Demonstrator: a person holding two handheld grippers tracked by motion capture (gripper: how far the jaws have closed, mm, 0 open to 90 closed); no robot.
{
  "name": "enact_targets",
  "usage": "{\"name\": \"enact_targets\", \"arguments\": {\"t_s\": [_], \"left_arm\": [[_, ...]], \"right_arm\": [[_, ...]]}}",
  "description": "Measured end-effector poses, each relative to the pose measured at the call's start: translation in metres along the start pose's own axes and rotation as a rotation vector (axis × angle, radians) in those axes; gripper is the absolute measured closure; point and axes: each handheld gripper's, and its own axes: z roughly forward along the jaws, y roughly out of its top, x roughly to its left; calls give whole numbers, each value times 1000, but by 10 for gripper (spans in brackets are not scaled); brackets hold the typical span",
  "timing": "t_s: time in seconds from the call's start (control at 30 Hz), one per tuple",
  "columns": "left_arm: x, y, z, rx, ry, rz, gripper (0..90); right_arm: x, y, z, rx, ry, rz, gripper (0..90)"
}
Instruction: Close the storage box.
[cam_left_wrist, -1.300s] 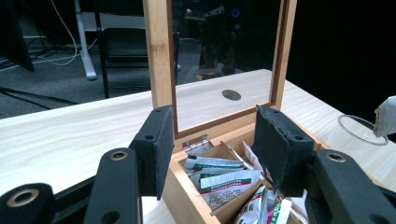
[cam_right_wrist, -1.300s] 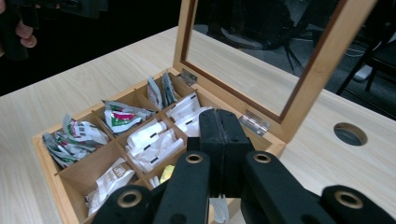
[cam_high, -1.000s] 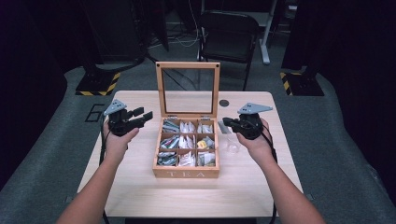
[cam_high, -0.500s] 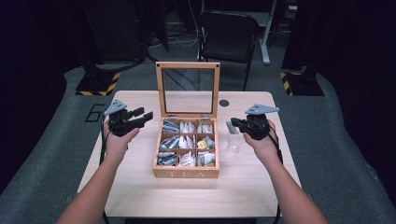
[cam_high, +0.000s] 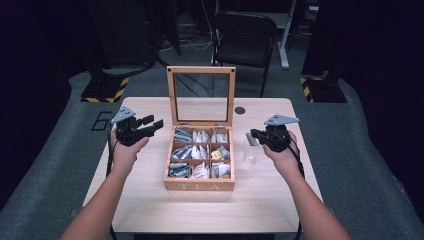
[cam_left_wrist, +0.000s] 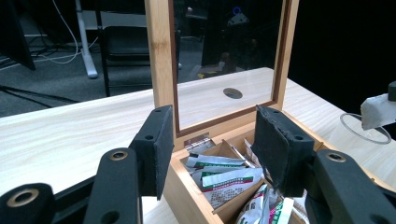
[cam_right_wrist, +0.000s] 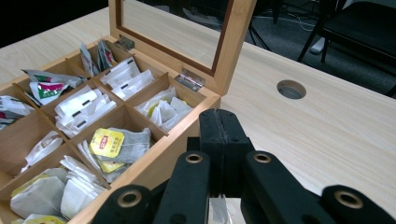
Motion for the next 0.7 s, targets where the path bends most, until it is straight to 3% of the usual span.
{"name": "enact_targets", "arguments": {"t_s": [0.7], "left_arm": [[0,-1,1,8,-2,4,477]], "right_arm": [[-3,-13,16,34,-14,27,900]]}}
